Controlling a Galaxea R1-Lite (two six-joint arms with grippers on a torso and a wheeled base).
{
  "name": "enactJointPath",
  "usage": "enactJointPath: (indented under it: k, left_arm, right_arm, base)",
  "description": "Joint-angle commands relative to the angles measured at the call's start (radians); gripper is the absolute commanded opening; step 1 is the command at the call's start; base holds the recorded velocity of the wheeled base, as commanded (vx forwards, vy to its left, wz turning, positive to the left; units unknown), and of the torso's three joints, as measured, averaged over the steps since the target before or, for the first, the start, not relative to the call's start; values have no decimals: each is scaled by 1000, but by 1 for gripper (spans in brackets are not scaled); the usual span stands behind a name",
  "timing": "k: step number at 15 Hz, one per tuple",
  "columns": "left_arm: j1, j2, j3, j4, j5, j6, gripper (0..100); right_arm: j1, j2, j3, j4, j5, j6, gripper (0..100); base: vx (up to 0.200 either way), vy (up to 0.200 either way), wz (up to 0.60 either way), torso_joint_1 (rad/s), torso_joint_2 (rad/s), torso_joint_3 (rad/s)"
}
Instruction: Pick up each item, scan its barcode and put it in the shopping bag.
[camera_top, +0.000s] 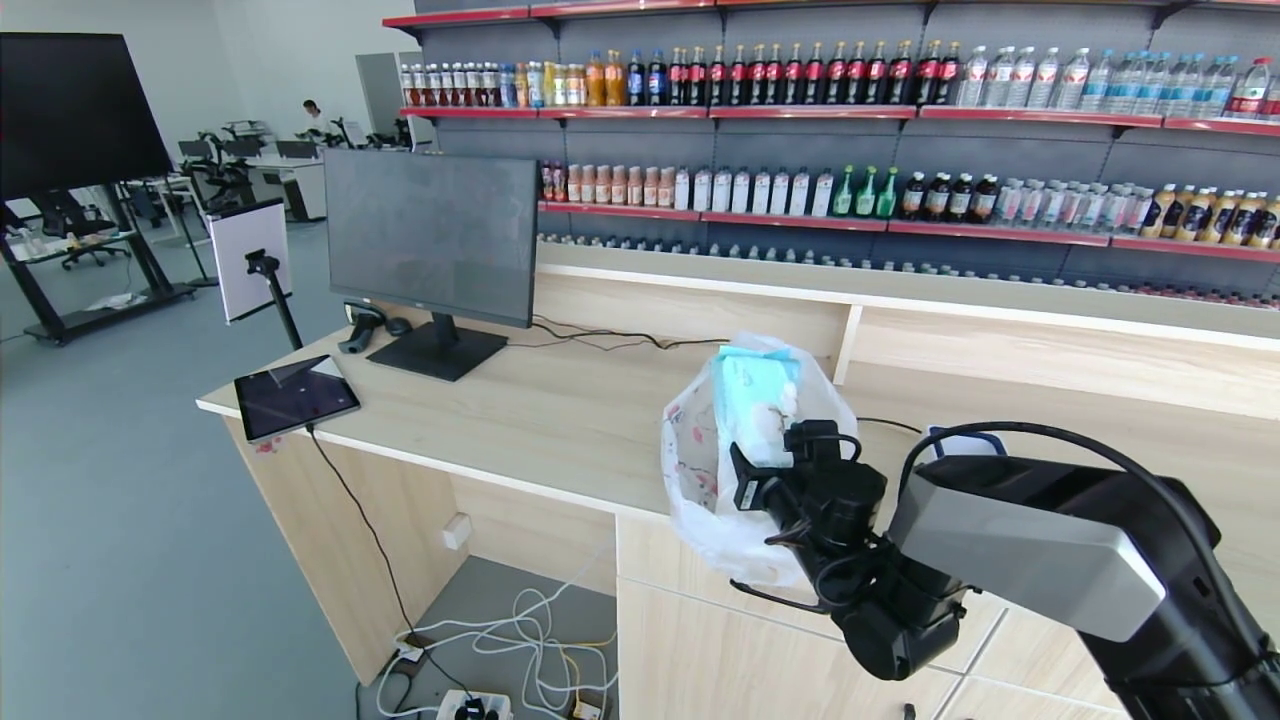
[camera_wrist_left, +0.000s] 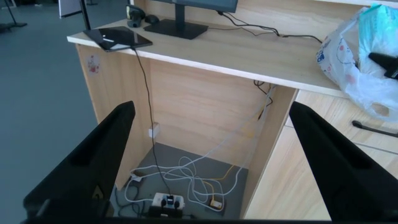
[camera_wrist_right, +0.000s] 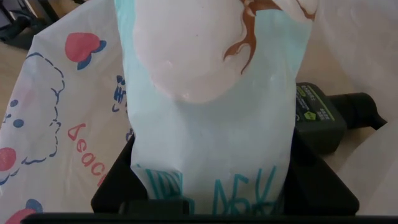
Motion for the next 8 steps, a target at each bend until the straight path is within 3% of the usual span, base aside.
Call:
enactJointPath:
  k: [1, 5, 6, 8]
  left_arm:
    - [0, 0, 0, -1, 0, -1, 100]
    - [0, 0, 0, 1, 0, -2, 100]
    - [0, 0, 0, 1, 2, -10, 100]
    - [0, 0, 0, 1, 2, -13, 100]
  right_arm:
    - [1, 20, -6, 2, -3, 0, 0]
    - [-1, 37, -36, 2, -4, 0, 0]
    - [-1, 43, -39, 2, -6, 0, 100]
    - [1, 46, -45, 2, -26, 2, 100]
  base:
    - [0, 0, 0, 0, 0, 0]
    - [0, 0, 0, 0, 0, 0]
    - [0, 0, 0, 0, 0, 0]
    - [0, 0, 0, 0, 0, 0]
